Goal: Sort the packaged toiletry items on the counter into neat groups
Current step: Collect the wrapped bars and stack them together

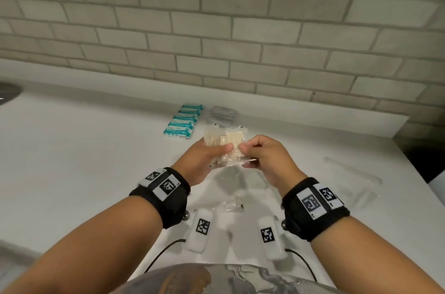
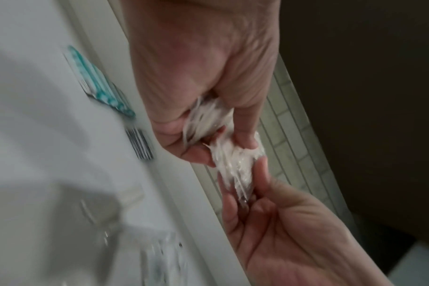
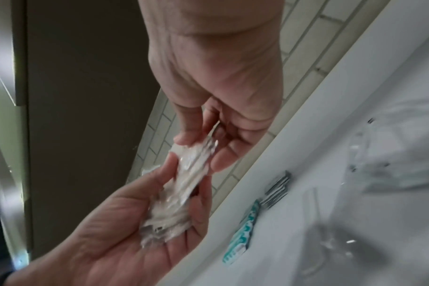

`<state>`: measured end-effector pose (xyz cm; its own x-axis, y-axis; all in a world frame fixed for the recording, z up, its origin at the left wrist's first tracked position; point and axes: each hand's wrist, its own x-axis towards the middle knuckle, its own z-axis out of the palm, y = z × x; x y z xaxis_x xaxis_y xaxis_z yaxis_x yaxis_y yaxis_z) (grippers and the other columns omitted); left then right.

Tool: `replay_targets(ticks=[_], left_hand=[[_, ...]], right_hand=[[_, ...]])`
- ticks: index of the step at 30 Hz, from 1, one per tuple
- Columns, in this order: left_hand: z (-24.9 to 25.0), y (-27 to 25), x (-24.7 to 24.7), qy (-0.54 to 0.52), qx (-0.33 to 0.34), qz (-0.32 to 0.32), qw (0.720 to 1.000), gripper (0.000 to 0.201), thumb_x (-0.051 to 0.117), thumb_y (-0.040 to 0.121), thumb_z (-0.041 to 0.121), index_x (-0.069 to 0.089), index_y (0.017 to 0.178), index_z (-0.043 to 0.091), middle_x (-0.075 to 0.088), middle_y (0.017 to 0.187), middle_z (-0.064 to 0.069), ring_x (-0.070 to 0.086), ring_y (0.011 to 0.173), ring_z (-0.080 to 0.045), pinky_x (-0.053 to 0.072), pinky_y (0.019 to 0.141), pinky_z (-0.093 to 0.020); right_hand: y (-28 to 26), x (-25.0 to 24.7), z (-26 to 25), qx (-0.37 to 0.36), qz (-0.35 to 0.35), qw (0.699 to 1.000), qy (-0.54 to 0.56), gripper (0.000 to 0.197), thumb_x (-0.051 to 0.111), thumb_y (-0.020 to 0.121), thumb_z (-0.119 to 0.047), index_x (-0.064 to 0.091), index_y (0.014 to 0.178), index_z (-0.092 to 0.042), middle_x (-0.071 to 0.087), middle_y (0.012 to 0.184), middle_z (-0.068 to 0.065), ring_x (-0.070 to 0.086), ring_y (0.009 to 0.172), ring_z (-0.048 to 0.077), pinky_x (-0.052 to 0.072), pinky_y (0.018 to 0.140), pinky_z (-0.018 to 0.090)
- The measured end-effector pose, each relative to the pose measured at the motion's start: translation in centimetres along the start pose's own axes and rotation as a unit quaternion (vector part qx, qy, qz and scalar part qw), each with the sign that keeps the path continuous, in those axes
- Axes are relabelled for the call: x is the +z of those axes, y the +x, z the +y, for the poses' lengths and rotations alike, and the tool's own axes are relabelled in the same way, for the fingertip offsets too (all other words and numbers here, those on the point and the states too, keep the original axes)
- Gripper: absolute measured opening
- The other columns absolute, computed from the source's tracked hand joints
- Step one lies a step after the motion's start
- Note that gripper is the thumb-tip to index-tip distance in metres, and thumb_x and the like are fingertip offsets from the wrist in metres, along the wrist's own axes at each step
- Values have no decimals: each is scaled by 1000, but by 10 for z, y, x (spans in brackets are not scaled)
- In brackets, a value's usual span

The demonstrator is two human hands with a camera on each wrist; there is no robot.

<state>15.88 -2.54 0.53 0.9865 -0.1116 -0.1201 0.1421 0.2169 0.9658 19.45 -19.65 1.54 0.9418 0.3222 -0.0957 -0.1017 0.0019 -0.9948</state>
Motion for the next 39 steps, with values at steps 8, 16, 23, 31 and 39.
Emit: replay_targets(ticks=[8,16,23,31,39], left_hand=[[25,-23,-63,-137,-74,52,986,23,53,95,18,57,116,10,70,102,-15,70,77,-21,54,62,-25],[31,-31,-113,20,-4,79,997,46,65,84,4,55,128,9,69,105,-8,67,86,-19,50,68,-28],[32,-31,-140,152,17,54,987,56,70,66,23,59,121,18,68,114,-10,65,97,-23,53,76,-34],[27,-34,-179,-92,-38,72,992,28,54,94,11,56,122,9,67,109,-11,68,96,-26,58,77,-35],[16,-36,-203,-165,-56,63,983,36,44,97,5,49,132,2,67,118,-17,68,102,-30,58,82,-41]], right_hand=[[25,63,-16,-235,78,949,-197,17,73,79,-5,63,70,-15,51,81,-5,51,73,9,42,71,14],[40,100,-13,-259,-26,903,-343,18,62,91,-14,69,105,-22,58,109,-8,56,94,8,42,81,8],[55,134,-19,-97,-26,924,-368,7,69,85,-17,72,82,-12,65,79,-10,58,67,7,45,58,21],[73,140,-8,-15,-42,868,-495,20,50,88,-16,51,68,-20,60,81,3,56,75,23,42,65,30],[84,167,49,54,-112,780,-613,20,50,94,-24,63,107,-16,64,115,4,58,100,21,44,81,26]])
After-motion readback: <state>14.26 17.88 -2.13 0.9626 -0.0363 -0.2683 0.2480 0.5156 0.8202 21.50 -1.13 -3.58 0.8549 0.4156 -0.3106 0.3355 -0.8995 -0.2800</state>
